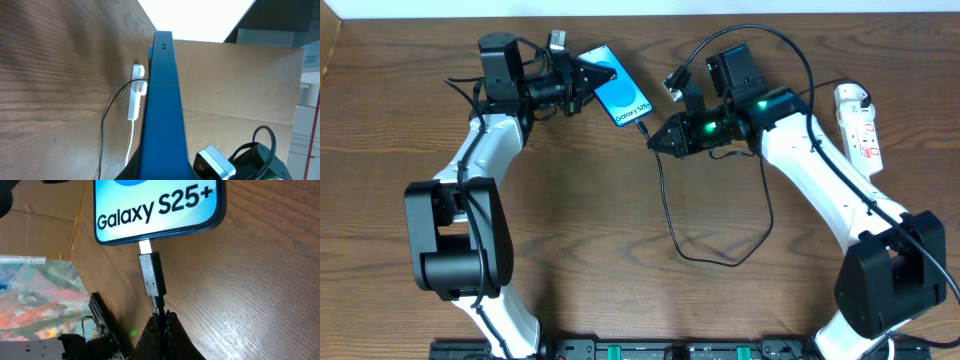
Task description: Plug charger to phone and switch on socket
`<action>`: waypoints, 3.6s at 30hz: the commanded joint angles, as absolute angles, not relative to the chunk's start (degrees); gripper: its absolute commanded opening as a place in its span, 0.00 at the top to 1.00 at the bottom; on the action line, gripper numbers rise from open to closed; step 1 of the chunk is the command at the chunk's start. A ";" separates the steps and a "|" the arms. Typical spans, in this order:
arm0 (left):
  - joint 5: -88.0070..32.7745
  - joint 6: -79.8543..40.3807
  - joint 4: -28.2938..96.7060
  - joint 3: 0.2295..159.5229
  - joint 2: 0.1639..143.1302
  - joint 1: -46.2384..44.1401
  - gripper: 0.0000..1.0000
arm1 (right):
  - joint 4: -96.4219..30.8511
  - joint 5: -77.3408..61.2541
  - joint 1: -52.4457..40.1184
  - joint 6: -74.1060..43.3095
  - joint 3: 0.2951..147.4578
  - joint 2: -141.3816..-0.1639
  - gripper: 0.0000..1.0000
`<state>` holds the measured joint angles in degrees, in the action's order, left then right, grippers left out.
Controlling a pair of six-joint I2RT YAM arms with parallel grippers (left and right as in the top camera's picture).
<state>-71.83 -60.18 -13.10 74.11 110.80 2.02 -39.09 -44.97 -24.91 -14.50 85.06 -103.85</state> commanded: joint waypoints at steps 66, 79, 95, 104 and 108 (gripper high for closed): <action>-77.38 -53.58 -13.41 74.28 109.51 -5.45 0.93 | -23.22 -37.50 -24.47 -24.86 84.95 -102.45 0.99; -77.38 -52.07 -13.39 74.26 109.51 -6.57 0.93 | -22.00 -36.73 -24.43 -25.69 84.95 -102.45 0.99; -75.46 -52.07 -13.41 74.26 109.51 -4.60 0.93 | -28.12 -36.32 -24.43 -25.67 84.95 -102.45 0.96; -75.16 -49.43 -13.41 74.26 109.51 -3.20 0.93 | -29.67 -36.32 -24.40 -25.61 84.95 -102.45 0.83; -75.00 -45.04 -13.39 74.26 109.51 -3.11 0.92 | -29.65 -36.34 -24.14 -24.56 84.95 -102.45 0.73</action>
